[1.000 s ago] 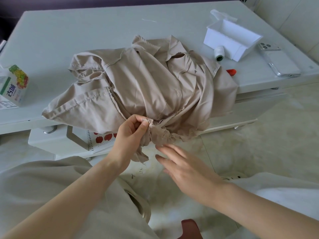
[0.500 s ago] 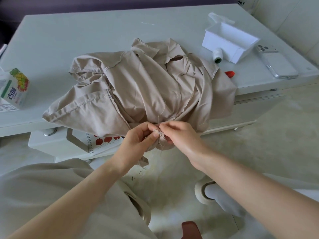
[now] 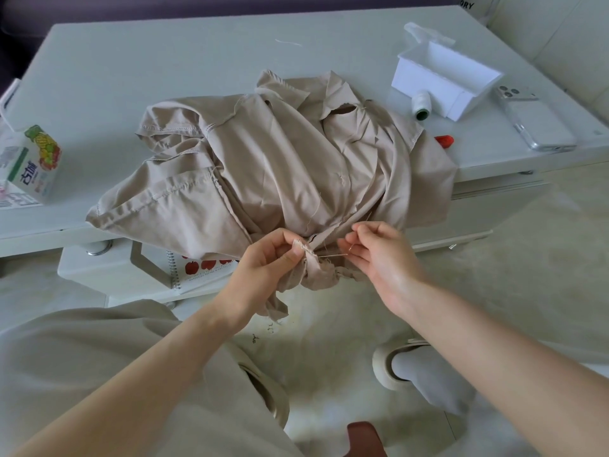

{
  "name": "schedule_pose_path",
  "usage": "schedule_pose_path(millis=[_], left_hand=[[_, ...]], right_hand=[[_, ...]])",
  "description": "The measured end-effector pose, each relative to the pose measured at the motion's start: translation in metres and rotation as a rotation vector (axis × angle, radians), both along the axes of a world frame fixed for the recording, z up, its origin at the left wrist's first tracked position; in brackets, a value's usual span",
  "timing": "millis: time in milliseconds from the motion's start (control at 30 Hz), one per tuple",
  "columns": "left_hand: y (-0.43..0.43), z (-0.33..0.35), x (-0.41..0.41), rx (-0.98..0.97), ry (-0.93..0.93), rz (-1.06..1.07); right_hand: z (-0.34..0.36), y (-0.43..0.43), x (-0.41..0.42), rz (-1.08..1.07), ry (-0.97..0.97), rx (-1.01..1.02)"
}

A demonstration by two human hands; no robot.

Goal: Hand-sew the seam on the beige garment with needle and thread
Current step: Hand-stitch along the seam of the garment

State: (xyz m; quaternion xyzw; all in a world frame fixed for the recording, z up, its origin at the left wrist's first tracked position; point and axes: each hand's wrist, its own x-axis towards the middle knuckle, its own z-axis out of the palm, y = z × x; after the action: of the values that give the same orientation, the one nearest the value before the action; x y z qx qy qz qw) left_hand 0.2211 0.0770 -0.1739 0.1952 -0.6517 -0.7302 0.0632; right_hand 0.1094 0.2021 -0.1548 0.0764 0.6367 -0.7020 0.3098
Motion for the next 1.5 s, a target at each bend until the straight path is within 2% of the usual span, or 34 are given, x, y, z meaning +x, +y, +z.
schedule_pose_path(millis=[367,667,867,1033,1167,1500], left_hand=[[-0.005,-0.008,-0.003,0.048,-0.075,0.053],[-0.007,-0.008,-0.005,0.044,-0.121,0.142],[-0.006,-0.01,-0.006,-0.001,-0.134,0.12],[-0.004,-0.009,-0.005,-0.048,-0.145,0.093],[-0.004,-0.009,-0.005,-0.054,-0.143,0.093],[0.0,-0.004,-0.003,-0.094,-0.077,0.091]], right_hand=[[-0.029,0.037,-0.011,-0.198,-0.012,0.12],[-0.05,0.065,-0.018,-0.225,0.024,0.228],[-0.057,0.067,-0.02,-0.173,0.11,0.272],[-0.049,0.053,-0.012,-0.043,0.313,0.34],[-0.035,0.035,0.001,0.084,0.447,0.292],[-0.009,-0.002,0.032,0.233,0.415,0.26]])
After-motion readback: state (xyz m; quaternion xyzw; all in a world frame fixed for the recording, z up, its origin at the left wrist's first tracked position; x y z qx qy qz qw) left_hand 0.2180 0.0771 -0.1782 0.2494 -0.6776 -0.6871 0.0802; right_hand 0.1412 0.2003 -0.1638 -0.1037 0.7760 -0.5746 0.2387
